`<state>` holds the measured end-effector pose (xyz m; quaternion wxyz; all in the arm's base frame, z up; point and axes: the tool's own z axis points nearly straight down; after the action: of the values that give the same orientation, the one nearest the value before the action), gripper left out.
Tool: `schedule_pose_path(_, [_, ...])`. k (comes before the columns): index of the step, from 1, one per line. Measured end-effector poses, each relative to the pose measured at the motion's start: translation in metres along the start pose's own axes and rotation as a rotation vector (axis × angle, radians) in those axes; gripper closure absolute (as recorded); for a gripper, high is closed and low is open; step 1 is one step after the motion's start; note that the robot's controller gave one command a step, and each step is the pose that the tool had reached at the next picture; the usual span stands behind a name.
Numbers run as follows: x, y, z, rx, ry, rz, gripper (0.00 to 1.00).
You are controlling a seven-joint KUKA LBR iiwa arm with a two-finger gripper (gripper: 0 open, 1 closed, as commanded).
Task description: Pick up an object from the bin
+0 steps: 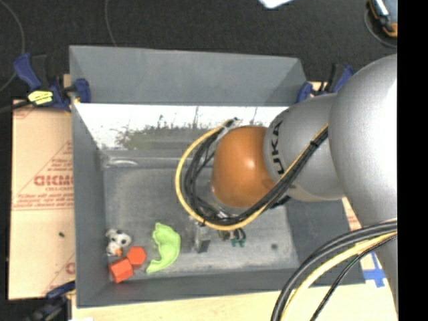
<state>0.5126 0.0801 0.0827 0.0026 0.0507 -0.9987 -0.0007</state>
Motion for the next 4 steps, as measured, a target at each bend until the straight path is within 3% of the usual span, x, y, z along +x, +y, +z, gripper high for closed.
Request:
schedule_pose_path(1, [0.000, 0.000, 0.000, -0.001, -0.001, 0.001, 0.00])
schedule_pose_path(2, [0.000, 0.000, 0.000, -0.001, -0.001, 0.002, 0.00])
schedule_pose_path(3, [-0.020, 0.020, 0.008, 0.000, -0.005, -0.091, 0.00])
schedule_pose_path(4, [-0.051, 0.055, 0.012, -0.001, -0.008, -0.245, 0.00])
